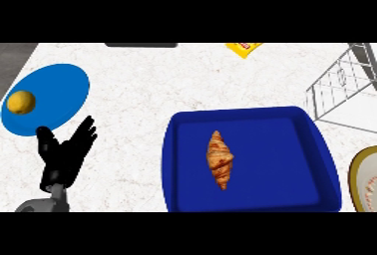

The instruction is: Pick the sweet potato from the tray and place it in the tiered shelf

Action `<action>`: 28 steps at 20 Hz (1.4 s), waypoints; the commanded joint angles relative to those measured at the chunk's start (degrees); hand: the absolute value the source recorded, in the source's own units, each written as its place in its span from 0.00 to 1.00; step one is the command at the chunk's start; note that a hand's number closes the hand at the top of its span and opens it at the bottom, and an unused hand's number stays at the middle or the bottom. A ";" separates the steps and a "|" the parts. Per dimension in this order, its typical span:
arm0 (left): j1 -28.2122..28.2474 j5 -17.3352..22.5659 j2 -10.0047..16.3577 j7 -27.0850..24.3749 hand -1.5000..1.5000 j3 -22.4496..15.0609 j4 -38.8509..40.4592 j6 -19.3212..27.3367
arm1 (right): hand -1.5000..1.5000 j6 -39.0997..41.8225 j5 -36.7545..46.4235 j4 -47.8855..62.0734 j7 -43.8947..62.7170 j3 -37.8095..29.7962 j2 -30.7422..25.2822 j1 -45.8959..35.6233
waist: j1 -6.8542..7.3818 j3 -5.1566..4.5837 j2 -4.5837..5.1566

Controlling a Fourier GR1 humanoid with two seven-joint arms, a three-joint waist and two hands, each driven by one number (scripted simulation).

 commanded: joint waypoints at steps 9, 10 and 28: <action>-1.26 0.09 -0.08 1.04 0.50 1.00 3.00 -1.72 | 1.00 1.61 5.58 29.69 -20.21 8.23 -10.10 -10.25 | 0.58 -0.15 0.49; -2.55 -0.01 0.17 1.18 0.50 1.83 3.81 -1.36 | 1.00 -0.04 6.79 29.91 -22.72 8.15 -8.51 -7.74 | 0.06 -0.13 0.37; -1.25 -1.27 -1.20 1.14 0.50 2.12 2.12 -1.42 | 1.00 -16.12 20.45 58.59 -45.27 15.80 -4.24 -17.90 | 0.36 -0.10 0.43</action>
